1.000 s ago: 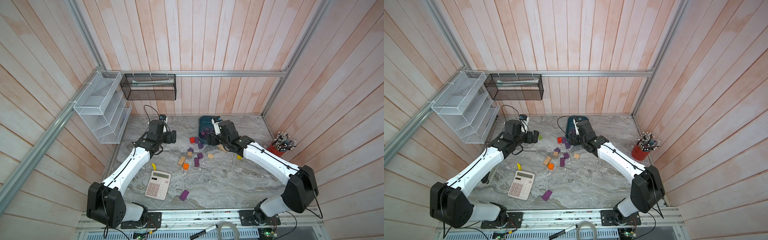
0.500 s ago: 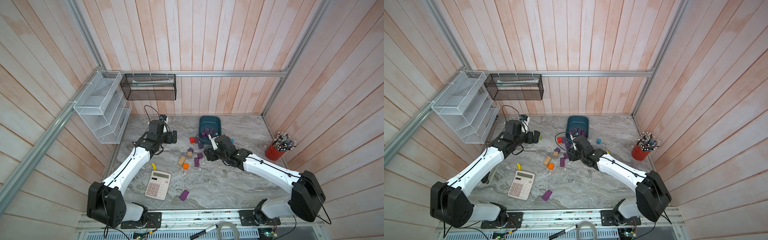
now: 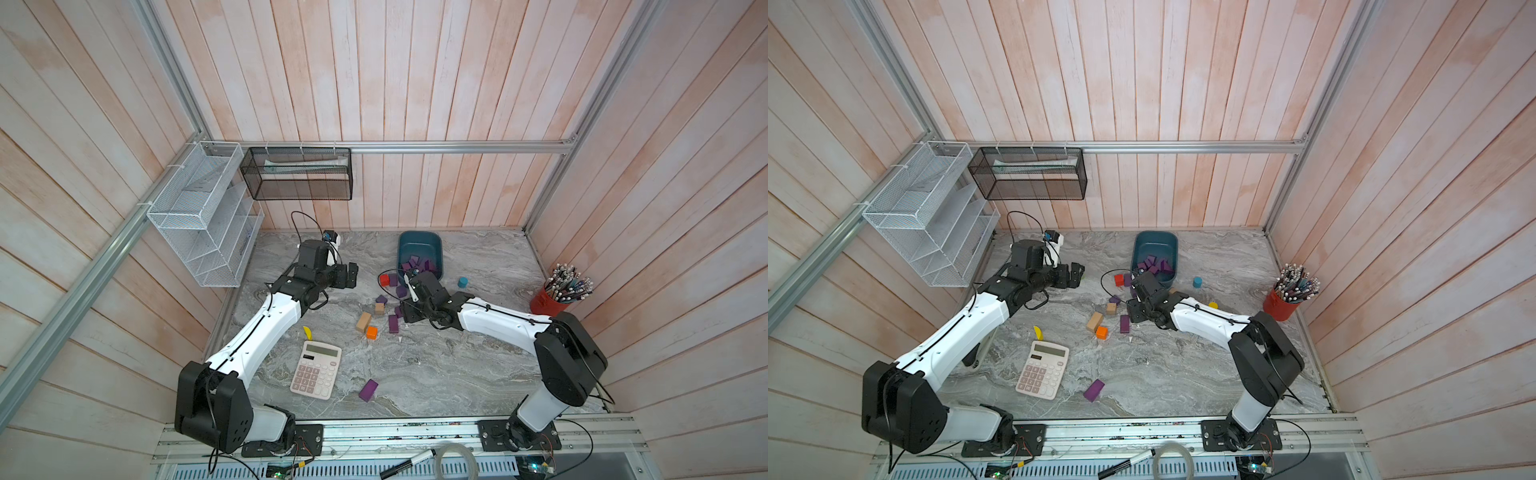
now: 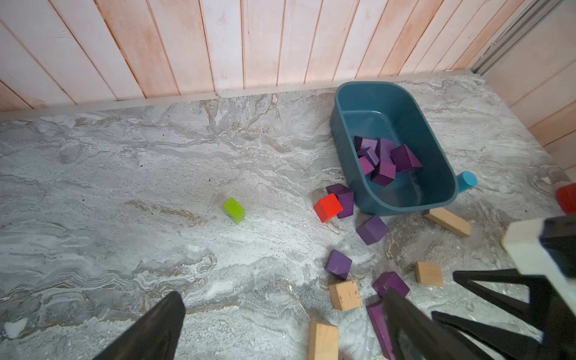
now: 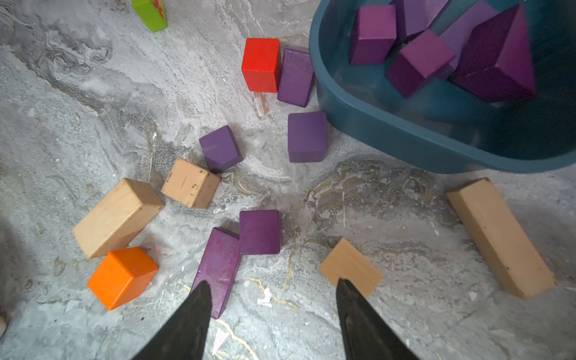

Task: Pick purple bricks into the storage bin
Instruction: Pick up the building block from the center of the board.

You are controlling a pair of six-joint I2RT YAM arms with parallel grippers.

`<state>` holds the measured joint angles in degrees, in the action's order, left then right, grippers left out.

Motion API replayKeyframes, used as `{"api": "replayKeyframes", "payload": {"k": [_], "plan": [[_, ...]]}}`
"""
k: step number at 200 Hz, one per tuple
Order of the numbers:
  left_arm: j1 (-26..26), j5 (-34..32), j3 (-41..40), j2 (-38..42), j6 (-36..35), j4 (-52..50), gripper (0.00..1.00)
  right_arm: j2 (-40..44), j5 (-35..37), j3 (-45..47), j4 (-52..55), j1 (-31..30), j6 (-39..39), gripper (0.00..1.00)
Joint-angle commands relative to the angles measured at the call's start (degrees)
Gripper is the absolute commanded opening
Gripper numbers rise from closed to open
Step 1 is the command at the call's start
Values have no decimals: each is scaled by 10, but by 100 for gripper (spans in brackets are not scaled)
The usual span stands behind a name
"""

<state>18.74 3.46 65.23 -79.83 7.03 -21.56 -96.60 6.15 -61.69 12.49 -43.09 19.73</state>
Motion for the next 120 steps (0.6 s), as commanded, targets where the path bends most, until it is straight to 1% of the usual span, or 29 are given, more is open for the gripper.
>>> {"api": "replayKeyframes", "payload": {"k": [1,31,36,53,120], "plan": [[0,33,13,-4,-14,-6,100,-30,-2,-27,15,-3,5,65],[1,76,7,-5,-22,-1,99,-59,-4,-47,21,-3,-1,64],[1,84,3,-4,-38,1,99,-63,-4,-50,21,-3,-1,64],[2,104,-5,0,-45,10,98,-74,-8,-57,21,-3,-1,64],[3,111,-7,-4,-53,10,97,-104,-13,-75,27,-3,-2,63]]}}
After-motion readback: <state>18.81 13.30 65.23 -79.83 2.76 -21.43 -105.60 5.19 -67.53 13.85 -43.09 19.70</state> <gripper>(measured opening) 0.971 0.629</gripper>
